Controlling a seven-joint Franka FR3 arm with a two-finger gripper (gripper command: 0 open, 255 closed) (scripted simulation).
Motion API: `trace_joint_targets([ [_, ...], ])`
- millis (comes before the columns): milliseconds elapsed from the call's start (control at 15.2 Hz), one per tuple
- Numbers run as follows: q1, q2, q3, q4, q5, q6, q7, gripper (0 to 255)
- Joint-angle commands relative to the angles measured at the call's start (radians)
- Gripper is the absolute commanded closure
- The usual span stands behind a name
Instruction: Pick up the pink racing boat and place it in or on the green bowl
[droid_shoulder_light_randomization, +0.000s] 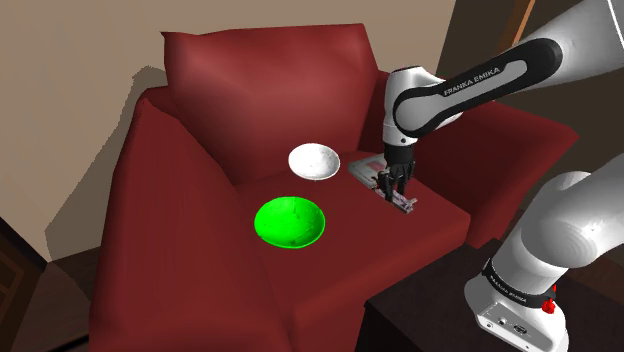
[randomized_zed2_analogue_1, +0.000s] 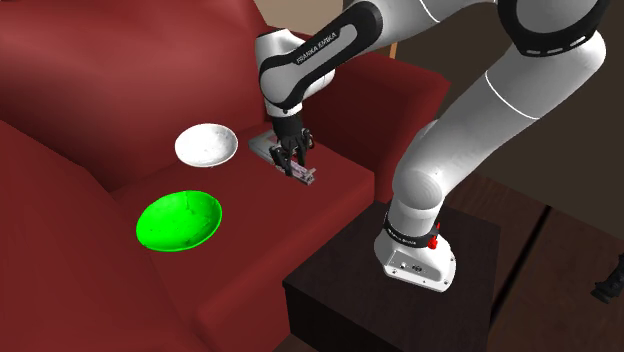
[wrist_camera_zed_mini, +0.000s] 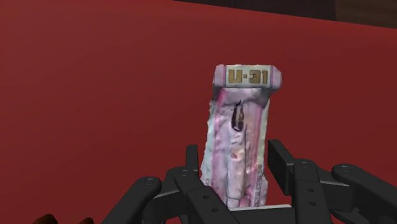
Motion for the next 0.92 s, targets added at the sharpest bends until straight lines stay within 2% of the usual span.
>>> trace_joint_targets([
  [0,0.001,-0.019,0.0,0.016,-0.001,-0.036,0.004,255],
  [858,-0.002,-0.101,-0.009,0.137,-0.011,-0.238,0.017,255],
])
